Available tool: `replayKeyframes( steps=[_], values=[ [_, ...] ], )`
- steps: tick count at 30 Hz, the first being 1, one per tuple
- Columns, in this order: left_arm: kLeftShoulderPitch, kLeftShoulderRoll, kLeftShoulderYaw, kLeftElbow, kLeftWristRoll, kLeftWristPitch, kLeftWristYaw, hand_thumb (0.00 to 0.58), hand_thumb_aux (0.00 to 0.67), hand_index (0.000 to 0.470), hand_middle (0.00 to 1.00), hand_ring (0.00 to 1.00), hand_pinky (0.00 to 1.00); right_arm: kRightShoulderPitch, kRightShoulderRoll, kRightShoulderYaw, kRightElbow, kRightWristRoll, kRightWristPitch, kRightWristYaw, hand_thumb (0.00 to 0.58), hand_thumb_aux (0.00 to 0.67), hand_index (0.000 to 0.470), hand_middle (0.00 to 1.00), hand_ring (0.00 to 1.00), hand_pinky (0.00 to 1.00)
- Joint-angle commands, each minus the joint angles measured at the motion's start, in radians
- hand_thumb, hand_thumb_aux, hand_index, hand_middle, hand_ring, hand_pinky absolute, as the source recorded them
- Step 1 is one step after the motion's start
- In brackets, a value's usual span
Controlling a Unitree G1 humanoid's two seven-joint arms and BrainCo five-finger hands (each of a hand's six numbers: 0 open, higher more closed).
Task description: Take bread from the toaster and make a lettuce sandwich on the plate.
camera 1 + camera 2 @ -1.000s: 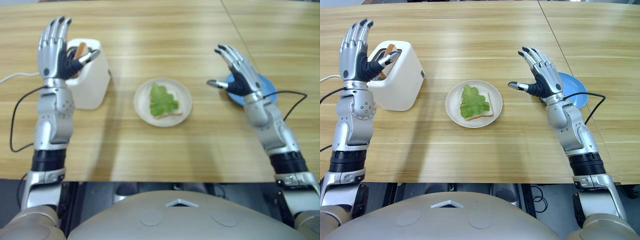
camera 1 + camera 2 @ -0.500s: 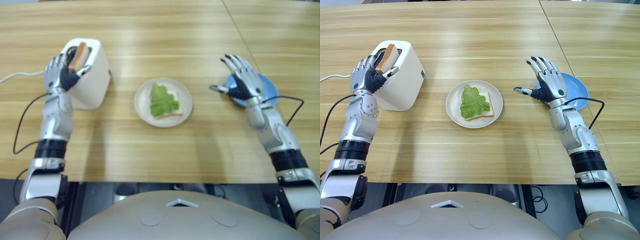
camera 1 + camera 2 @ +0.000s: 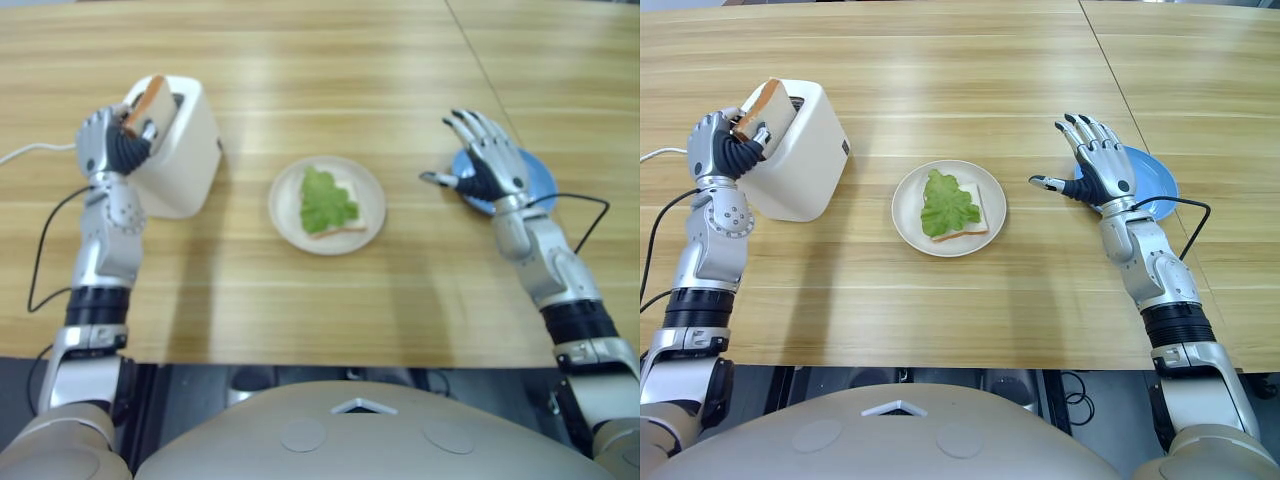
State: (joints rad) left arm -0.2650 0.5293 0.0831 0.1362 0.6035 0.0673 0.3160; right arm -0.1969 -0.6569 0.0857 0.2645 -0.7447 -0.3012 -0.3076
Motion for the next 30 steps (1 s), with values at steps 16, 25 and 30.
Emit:
replayKeyframes(
  steps=[16,25,30],
  values=[
    [-0.032,-0.444,-0.179,-0.105,-0.821,-0.052,-0.549,0.58,0.67,0.46,1.0,1.0,1.0,-0.043,0.026,0.012,0.113,0.039,-0.036,-0.026,0.0,0.0,0.0,0.0,0.0,0.0],
    [-0.177,-0.423,-0.181,0.339,-0.787,-0.056,-0.732,0.58,0.67,0.46,1.0,1.0,1.0,-0.053,0.018,0.012,0.142,0.058,-0.053,-0.032,0.0,0.0,0.0,0.0,0.0,0.0],
    [-0.234,-0.389,-0.178,0.452,-0.743,-0.093,-0.749,0.58,0.67,0.46,1.0,1.0,1.0,-0.059,0.016,0.017,0.159,0.054,-0.059,-0.035,0.0,0.0,0.0,0.0,0.0,0.0]
  ],
)
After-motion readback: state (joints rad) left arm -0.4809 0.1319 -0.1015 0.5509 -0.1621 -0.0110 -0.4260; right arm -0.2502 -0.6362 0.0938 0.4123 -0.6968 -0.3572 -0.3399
